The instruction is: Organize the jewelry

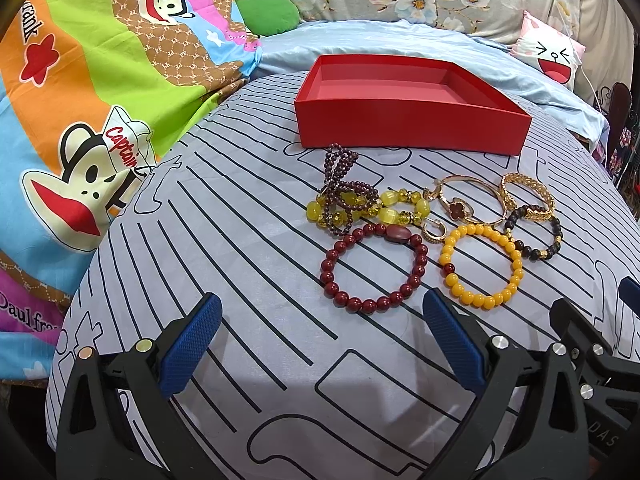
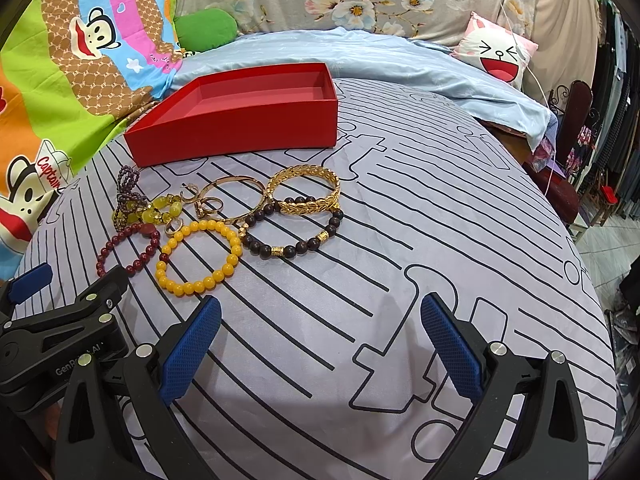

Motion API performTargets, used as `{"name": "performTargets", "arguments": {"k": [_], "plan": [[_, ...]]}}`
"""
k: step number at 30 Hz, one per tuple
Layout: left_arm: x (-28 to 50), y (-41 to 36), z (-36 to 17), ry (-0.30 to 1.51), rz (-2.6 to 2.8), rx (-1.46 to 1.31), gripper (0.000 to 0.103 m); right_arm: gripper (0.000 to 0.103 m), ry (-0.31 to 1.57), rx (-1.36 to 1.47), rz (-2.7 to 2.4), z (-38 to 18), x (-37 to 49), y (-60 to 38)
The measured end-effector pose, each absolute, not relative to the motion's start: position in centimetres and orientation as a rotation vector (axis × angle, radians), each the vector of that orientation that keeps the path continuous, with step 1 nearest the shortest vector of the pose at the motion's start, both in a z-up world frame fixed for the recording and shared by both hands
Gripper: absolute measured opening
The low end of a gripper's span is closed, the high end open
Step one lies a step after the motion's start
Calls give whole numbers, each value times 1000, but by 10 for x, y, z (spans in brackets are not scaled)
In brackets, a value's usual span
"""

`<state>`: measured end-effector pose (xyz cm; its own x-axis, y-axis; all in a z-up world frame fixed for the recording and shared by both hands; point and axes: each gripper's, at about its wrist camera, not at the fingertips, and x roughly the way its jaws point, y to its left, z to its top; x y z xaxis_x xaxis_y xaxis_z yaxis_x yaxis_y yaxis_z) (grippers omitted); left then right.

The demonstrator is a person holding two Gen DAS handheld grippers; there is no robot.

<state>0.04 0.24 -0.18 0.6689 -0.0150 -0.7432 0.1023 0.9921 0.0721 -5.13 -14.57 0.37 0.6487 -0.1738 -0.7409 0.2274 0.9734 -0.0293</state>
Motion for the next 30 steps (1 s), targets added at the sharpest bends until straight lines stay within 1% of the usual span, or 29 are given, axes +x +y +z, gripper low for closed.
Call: {"name": "performTargets", "arguments": {"k": [30], "plan": [[0,9,-1,836,-68,85,96,96,834,69,-230,3,-53,-145]]}}
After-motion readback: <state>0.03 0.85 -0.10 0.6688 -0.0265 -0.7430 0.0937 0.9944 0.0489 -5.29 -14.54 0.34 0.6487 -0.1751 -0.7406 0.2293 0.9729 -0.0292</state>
